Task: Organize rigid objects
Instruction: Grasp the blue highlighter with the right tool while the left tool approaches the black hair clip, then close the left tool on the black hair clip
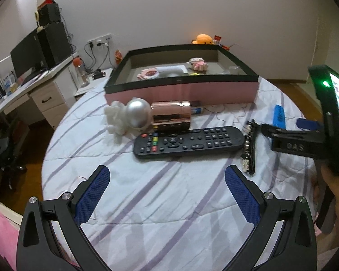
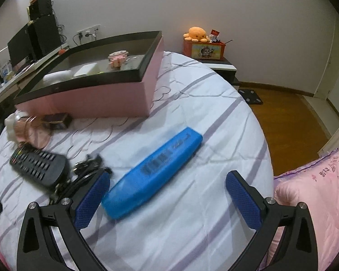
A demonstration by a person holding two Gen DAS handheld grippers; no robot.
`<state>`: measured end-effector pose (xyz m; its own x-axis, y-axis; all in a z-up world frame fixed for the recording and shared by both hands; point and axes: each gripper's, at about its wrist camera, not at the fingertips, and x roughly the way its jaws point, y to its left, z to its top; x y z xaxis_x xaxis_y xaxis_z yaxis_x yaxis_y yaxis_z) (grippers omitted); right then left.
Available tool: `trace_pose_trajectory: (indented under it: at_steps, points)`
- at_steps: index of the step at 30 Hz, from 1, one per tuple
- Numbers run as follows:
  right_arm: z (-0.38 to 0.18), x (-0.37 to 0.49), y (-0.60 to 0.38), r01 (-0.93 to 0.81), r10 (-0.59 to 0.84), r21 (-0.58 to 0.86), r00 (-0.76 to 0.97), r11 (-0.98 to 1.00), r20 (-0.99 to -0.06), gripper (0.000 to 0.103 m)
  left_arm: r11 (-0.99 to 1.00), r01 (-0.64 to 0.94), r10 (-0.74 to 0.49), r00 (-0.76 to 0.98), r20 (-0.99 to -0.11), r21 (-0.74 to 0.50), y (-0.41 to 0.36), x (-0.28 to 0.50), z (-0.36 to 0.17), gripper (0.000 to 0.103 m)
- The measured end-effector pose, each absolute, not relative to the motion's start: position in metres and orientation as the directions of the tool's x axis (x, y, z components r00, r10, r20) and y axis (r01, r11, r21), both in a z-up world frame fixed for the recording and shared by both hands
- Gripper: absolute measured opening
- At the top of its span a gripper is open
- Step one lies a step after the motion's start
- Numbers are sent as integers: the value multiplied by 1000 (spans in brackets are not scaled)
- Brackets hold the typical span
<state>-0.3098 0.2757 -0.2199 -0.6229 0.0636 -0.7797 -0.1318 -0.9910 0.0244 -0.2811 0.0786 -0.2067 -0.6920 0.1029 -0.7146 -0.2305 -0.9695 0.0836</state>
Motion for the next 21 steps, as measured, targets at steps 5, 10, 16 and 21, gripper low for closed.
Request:
trace_pose_trajectory:
  at_steps: [5,10,16,21]
  points:
    - [-218,-306,288,-99,43,28,-646,-995,-762,67,-962,-260,117,-674,-730,86,95,-281,-213,103]
    - [-214,-302,304,-53,-18,69,-650,-996,-760,31,-952,-302,170,-650,-741,47,115,-283,-216,103]
    - [-214,-304,311,-13,-59,88,-651,-996,-757,28,-939,-344,225,-623,-749,4,142,-288,-220,103]
    - [-216,-308,313,8,-71,87,-652,-996,-755,29,-937,-348,241,-596,-766,-24,157,-298,-231,102]
